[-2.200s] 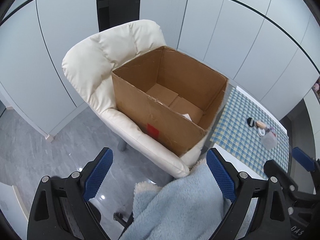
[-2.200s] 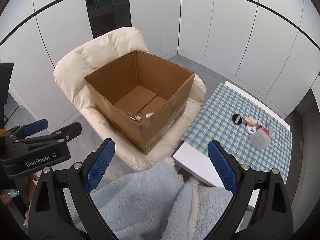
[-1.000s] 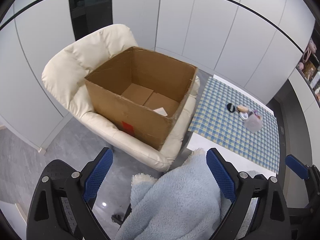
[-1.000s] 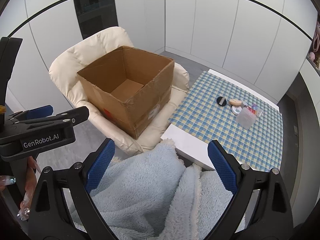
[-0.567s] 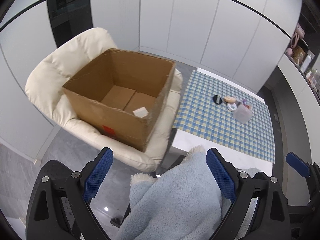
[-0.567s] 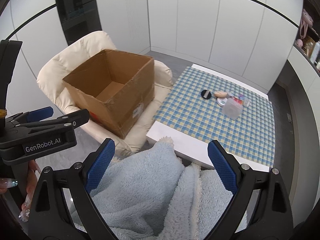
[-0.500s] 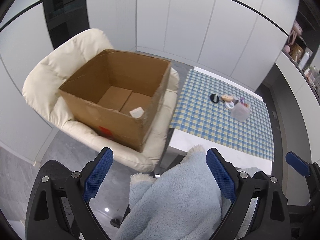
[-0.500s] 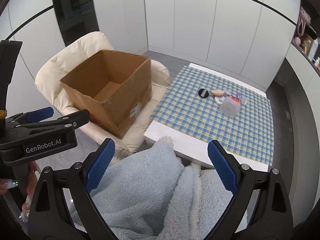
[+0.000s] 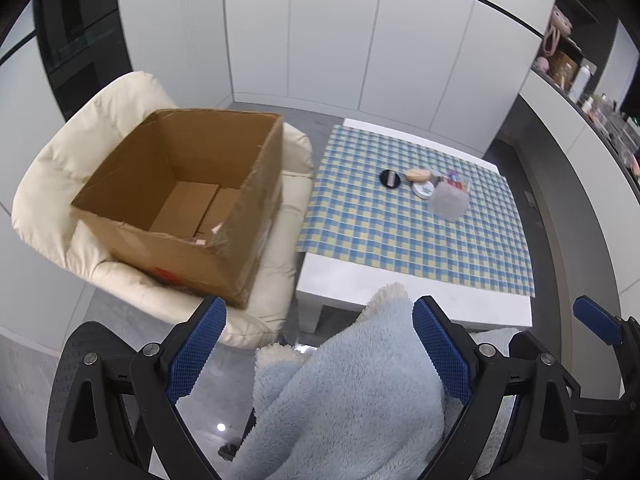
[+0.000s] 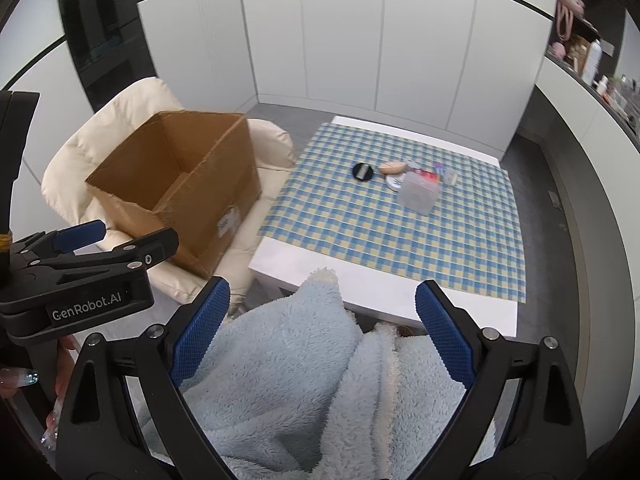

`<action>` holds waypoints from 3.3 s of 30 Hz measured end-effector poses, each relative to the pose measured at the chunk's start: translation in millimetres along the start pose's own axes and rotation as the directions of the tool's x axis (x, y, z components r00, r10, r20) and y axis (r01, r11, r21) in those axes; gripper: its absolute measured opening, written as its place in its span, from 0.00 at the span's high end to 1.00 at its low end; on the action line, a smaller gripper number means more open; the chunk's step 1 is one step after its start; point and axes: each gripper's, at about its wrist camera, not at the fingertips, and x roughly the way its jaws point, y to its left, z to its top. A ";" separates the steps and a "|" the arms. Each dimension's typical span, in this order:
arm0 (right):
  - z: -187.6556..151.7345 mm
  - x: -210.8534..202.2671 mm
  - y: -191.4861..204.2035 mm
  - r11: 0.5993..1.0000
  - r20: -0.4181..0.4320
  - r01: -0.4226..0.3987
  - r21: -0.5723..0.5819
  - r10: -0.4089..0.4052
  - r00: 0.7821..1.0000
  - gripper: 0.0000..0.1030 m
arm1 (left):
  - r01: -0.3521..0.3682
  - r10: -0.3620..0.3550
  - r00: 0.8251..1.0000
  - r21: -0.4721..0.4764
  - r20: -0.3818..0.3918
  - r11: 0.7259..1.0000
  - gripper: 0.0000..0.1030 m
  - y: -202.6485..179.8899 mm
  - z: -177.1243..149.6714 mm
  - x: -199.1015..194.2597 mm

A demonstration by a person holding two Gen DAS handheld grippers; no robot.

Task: Organize objects
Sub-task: 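Move both open tools over the checked table toward the cosmetics, then grasp the black round puff case with the left tool while the right tool grasps the clear plastic case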

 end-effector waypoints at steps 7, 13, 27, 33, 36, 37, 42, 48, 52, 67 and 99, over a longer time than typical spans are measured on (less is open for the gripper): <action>-2.9 -1.3 -29.6 0.998 -0.007 0.036 0.060 -0.036 0.999 0.07 | 0.029 -0.028 1.000 0.062 -0.011 0.998 0.08 -28.3 6.4 10.1; -7.3 -1.1 -58.7 0.991 -0.024 0.079 0.112 -0.077 0.997 0.07 | 0.049 -0.047 0.999 0.094 -0.019 0.994 0.08 -49.6 13.1 19.3; -12.3 22.7 -127.8 0.967 -0.065 0.128 0.221 -0.117 0.991 0.07 | 0.100 -0.095 0.995 0.152 -0.044 0.983 0.08 -108.7 38.2 65.1; -7.2 41.5 -143.9 0.968 -0.052 0.126 0.215 -0.118 0.992 0.07 | 0.096 -0.091 0.995 0.143 -0.040 0.985 0.08 -115.3 50.6 87.6; -3.0 55.3 -146.1 0.969 -0.052 0.125 0.212 -0.116 0.992 0.07 | 0.081 -0.077 0.996 0.150 -0.032 0.985 0.08 -116.5 55.8 97.9; -2.1 59.5 -146.5 0.970 -0.052 0.125 0.209 -0.117 0.992 0.07 | 0.075 -0.072 0.997 0.151 -0.029 0.986 0.08 -116.8 57.6 101.9; 5.4 87.4 -152.9 0.971 -0.068 0.132 0.199 -0.121 0.990 0.07 | 0.082 -0.077 0.996 0.130 -0.047 0.988 0.08 -117.4 67.7 122.2; 14.0 117.2 -168.6 0.967 -0.089 0.136 0.216 -0.119 0.989 0.07 | 0.073 -0.067 0.996 0.118 -0.054 0.990 0.08 -120.2 78.9 147.7; 18.2 137.1 -182.9 0.962 -0.107 0.145 0.232 -0.123 0.987 0.07 | 0.078 -0.070 0.995 0.097 -0.074 0.992 0.08 -122.1 82.6 168.6; 25.4 245.3 -252.8 0.945 -0.178 0.171 0.277 -0.125 0.976 0.07 | 0.034 -0.015 0.990 0.127 -0.143 0.991 0.08 -142.4 92.4 262.7; 82.7 392.3 -243.0 0.911 -0.119 0.203 0.360 -0.171 0.978 0.18 | 0.030 -0.001 0.987 0.173 -0.163 0.984 0.08 -153.0 146.8 423.2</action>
